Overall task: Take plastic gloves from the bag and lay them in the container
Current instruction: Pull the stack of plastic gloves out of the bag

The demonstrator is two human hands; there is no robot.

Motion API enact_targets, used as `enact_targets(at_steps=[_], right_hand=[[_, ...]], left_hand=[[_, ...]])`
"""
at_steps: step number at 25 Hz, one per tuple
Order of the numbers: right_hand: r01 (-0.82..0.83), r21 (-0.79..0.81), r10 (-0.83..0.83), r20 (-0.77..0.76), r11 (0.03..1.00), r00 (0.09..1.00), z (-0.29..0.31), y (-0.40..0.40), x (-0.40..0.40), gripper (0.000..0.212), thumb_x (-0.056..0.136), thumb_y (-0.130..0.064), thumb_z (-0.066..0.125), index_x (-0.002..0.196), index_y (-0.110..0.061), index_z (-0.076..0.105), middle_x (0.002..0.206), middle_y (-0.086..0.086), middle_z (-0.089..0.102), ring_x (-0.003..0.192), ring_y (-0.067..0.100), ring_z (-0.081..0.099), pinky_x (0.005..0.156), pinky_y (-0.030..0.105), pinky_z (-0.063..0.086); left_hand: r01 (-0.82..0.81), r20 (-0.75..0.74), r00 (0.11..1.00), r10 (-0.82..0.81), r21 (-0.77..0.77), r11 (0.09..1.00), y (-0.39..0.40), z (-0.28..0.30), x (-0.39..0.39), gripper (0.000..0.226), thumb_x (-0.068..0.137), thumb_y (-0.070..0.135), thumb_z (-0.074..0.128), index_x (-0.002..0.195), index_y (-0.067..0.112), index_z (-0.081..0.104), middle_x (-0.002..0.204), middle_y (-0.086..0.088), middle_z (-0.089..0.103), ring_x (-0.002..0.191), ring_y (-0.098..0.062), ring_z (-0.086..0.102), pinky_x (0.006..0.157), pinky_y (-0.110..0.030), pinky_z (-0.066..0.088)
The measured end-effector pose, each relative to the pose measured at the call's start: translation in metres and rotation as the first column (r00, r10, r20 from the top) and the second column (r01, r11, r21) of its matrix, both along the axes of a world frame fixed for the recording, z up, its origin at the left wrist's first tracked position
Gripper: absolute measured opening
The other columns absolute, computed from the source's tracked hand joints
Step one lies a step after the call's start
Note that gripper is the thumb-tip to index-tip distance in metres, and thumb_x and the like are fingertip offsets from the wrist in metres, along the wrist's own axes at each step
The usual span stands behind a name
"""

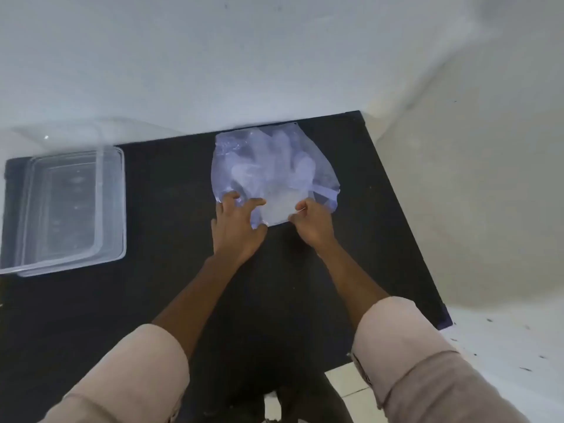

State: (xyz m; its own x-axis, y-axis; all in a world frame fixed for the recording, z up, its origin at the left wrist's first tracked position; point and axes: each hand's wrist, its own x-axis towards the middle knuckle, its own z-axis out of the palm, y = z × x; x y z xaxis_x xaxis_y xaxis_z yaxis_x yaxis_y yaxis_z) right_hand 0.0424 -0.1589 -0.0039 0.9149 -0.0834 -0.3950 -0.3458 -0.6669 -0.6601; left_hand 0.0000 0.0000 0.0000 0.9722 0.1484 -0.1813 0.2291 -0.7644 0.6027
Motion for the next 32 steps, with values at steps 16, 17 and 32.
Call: enact_targets(at_steps=[16, 17, 32], right_hand=[[0.457, 0.245, -0.459, -0.05, 0.855, 0.887, -0.02, 0.008, 0.055, 0.013, 0.078, -0.006, 0.07, 0.087, 0.001, 0.063, 0.078, 0.005, 0.06, 0.076, 0.023, 0.061, 0.062, 0.025, 0.052], [0.519, 0.41, -0.524, -0.111, 0.75, 0.845, -0.013, 0.009, 0.052, 0.01, 0.077, -0.002, 0.069, 0.082, -0.004, 0.061, 0.079, 0.004, 0.06, 0.078, 0.022, 0.06, 0.066, 0.027, 0.052], [0.755, 0.539, -0.544, -0.532, 0.373, 0.649, 0.005, -0.023, -0.016, 0.031, 0.082, 0.001, 0.066, 0.111, -0.009, 0.063, 0.107, 0.01, 0.068, 0.094, 0.024, 0.068, 0.07, 0.036, 0.055]], left_hand=[[0.005, -0.189, 0.982, -0.017, -0.065, 0.998, -0.003, -0.013, 0.061, 0.086, 0.072, -0.005, 0.058, 0.148, 0.024, 0.031, 0.121, -0.018, 0.045, 0.106, -0.041, 0.051, 0.082, -0.041, 0.052], [-0.009, -0.195, 0.981, -0.004, -0.065, 0.998, -0.005, -0.013, 0.062, 0.088, 0.072, -0.004, 0.059, 0.15, 0.023, 0.027, 0.122, -0.018, 0.045, 0.108, -0.041, 0.051, 0.082, -0.039, 0.051], [-0.035, -0.199, 0.98, 0.015, -0.095, 0.995, -0.002, -0.022, 0.06, 0.087, 0.072, 0.003, 0.066, 0.148, 0.017, 0.026, 0.122, -0.02, 0.05, 0.112, -0.036, 0.05, 0.106, -0.051, 0.035]])
